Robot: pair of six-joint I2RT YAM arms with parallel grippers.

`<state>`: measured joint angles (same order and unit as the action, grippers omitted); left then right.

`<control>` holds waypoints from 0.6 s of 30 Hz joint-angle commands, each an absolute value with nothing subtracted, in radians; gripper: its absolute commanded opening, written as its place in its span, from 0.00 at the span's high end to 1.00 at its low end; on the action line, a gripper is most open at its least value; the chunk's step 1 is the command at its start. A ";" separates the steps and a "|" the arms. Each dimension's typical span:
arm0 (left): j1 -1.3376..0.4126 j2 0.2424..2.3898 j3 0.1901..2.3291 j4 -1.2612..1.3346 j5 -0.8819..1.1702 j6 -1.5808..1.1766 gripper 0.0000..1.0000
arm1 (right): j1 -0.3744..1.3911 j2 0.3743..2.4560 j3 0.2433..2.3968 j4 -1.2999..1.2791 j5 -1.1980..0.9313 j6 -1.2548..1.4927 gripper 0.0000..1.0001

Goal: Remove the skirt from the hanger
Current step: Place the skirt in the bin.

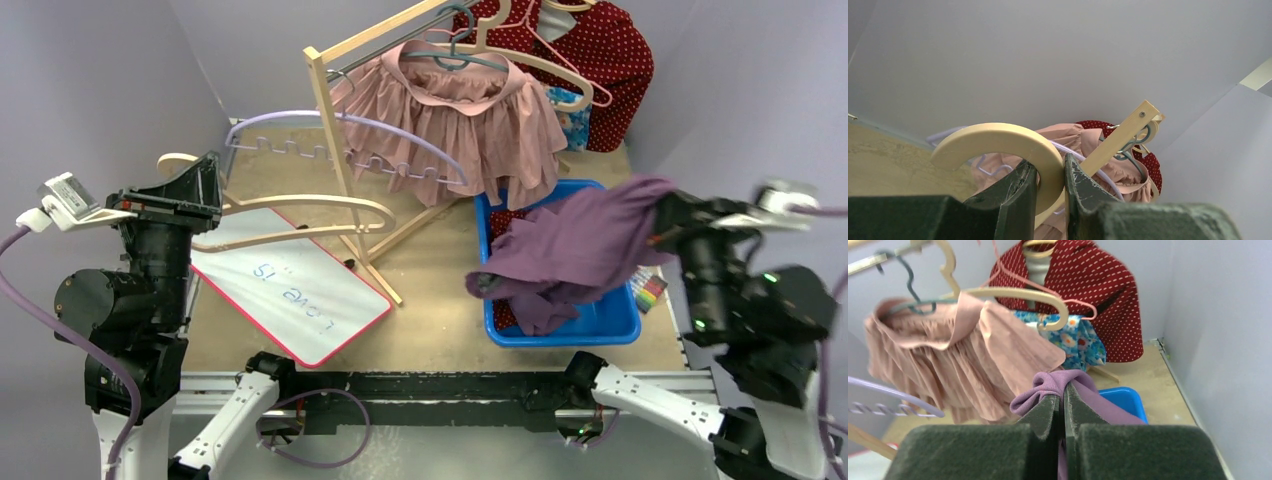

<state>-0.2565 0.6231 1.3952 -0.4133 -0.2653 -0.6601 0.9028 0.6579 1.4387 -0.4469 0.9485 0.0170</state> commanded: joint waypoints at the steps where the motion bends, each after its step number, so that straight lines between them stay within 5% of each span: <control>1: -0.261 0.624 1.407 -0.354 -0.245 -0.652 1.00 | 0.906 0.586 1.437 -0.466 0.977 0.140 1.00; 10: -0.260 0.631 1.393 -0.358 -0.220 -0.695 1.00 | 0.895 0.852 1.213 -0.388 0.830 0.351 1.00; 18: -0.260 0.620 1.390 -0.376 -0.206 -0.697 1.00 | 0.767 0.853 1.191 -0.359 0.746 0.366 1.00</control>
<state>-0.2565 0.6235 1.3922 -0.4103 -0.2340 -0.6853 0.8162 0.9756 1.1530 -0.4366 0.7399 0.2852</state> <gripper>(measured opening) 0.203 0.009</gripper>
